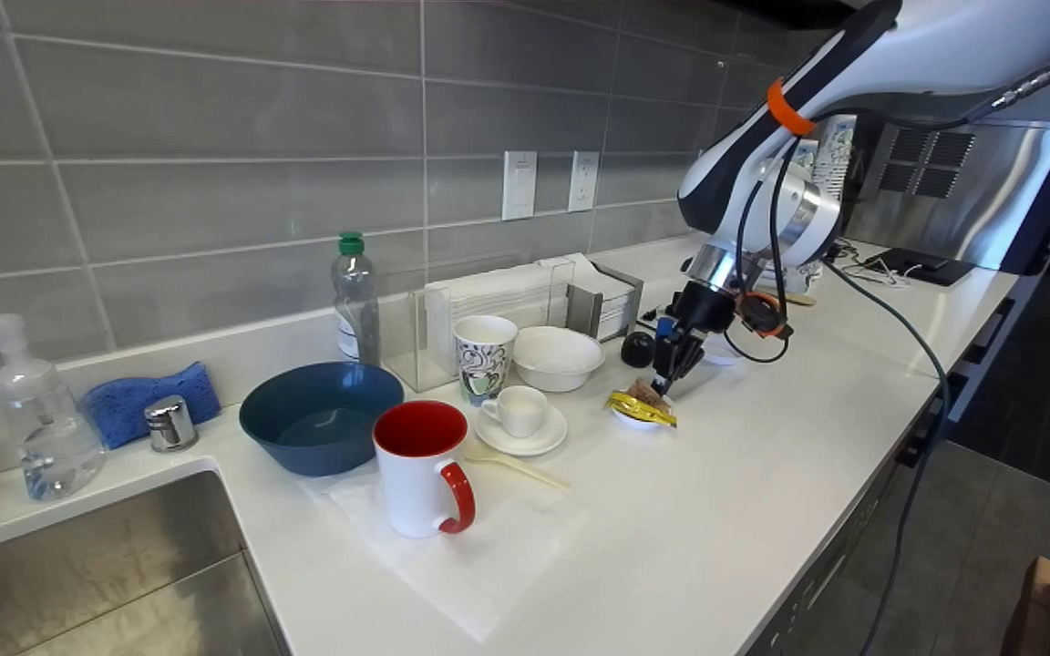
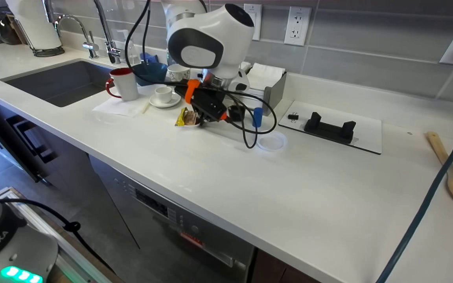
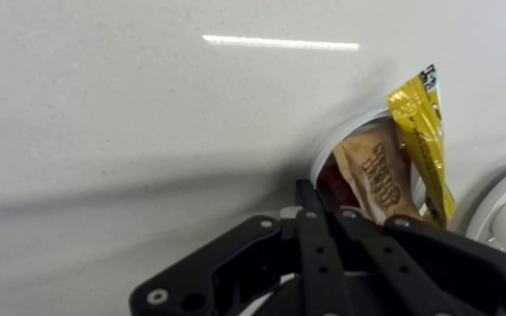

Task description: Put the yellow packet on the cup lid, then shift the lid to the right

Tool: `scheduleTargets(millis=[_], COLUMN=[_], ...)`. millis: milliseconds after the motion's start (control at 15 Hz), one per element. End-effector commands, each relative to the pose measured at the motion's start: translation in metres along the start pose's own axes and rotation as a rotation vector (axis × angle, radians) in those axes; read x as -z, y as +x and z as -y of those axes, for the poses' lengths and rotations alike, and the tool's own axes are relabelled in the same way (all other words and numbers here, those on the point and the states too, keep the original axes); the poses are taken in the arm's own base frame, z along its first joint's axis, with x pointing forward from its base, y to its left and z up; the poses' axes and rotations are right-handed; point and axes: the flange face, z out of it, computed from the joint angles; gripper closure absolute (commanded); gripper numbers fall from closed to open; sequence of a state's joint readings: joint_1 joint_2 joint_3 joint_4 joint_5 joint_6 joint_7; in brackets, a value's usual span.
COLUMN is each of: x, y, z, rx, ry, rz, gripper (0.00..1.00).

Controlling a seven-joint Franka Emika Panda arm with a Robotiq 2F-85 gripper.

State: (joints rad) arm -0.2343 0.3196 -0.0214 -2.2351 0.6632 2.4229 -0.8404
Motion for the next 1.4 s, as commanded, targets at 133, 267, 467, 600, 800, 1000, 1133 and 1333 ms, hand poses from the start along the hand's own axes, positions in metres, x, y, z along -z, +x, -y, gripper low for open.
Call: scheduleTargets(millis=[133,267,467,600,800,1000,1133,1333], x=[0.003,0.007,0.016,0.020,0.028,0.033,0.036,0.046], y=[0.004,0.004,0.006,0.008,0.009,0.010,0.010,0.008], z=[-0.003,-0.001,-0.001,-0.004,-0.007,-0.010,-0.011,-0.012], rx=[0.008,0.008,0.008,0.001,-0.005,-0.010,-0.014,-0.046], ry=[0.031,0.042,0.064,0.078,0.113,0.145,0.170,0.193], rz=[0.006,0.003,0.000,-0.005,-0.005,0.004,0.007,0.020], gripper=[1.00,1.00,1.00,1.00,1.00,1.00,1.00,1.00])
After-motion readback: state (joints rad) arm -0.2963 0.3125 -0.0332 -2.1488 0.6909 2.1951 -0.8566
